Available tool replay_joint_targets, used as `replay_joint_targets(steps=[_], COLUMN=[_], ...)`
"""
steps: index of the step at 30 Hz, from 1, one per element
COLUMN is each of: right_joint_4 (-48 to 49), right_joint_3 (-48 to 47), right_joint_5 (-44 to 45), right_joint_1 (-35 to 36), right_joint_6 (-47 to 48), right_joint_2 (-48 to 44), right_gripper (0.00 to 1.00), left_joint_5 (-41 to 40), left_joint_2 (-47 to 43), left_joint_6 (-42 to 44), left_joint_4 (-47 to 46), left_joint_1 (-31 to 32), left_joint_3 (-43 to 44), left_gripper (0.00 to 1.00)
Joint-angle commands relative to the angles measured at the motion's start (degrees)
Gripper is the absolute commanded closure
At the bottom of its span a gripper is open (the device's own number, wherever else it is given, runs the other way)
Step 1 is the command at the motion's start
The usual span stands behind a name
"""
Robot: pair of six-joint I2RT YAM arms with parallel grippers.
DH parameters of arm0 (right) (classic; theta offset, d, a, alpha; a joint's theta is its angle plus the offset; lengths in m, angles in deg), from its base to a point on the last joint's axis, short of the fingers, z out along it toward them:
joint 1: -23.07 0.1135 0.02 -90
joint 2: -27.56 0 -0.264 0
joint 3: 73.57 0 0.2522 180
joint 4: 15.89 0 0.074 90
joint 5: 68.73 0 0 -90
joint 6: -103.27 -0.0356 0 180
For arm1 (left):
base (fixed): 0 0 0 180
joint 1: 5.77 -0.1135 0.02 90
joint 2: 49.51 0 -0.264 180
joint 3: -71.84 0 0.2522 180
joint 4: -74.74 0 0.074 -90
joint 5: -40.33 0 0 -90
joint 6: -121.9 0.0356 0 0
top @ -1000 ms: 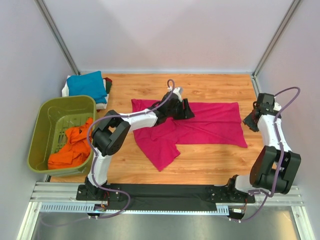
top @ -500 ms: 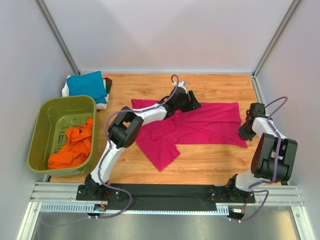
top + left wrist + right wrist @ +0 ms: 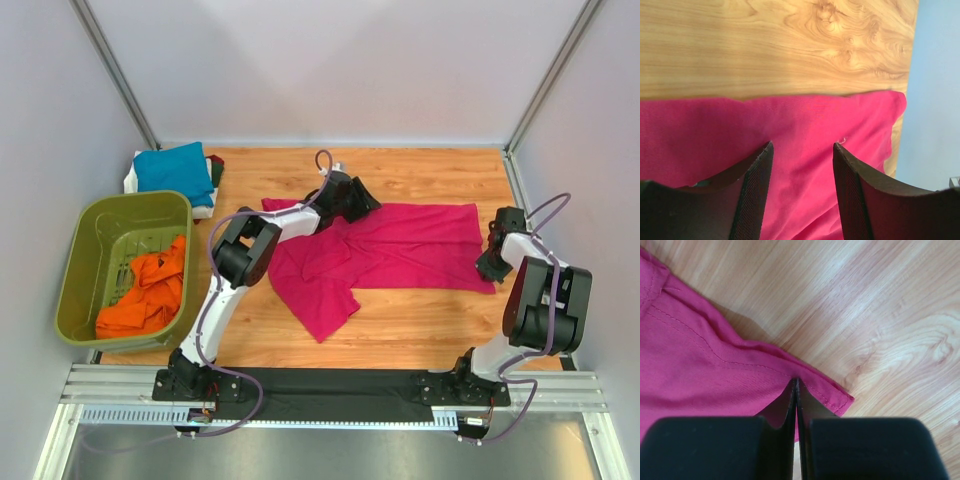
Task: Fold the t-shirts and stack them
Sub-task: Fold the tshirt
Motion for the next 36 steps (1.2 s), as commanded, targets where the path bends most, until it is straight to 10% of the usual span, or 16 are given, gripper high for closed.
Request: replay_joint_targets(steps=[1, 25, 36], right_joint_4=[0.5, -3.1, -6.0], right_joint_3=[0.9, -4.2, -8.0], right_joint_5=[4.8, 2.7, -9.6], right_joint_1=[-0.1, -0.4, 0.6], right_joint_6=[-0.4, 1.0, 1.1], right_joint_2=[2.3, -2.8, -13.6], right_gripper=[1.00, 1.00, 0.65], left_joint_5=[-1.1, 6.5, 11.3], left_joint_2=[1.4, 1.4, -17.8], left_joint_6=[-3.0, 1.0, 17.8], left_joint_4=[-0.4, -8.1, -6.2], left_joint_1=[0.0, -3.6, -3.6], left_joint_3=[-0.3, -1.5, -6.8], left_gripper=[0.41, 0.43, 0.36])
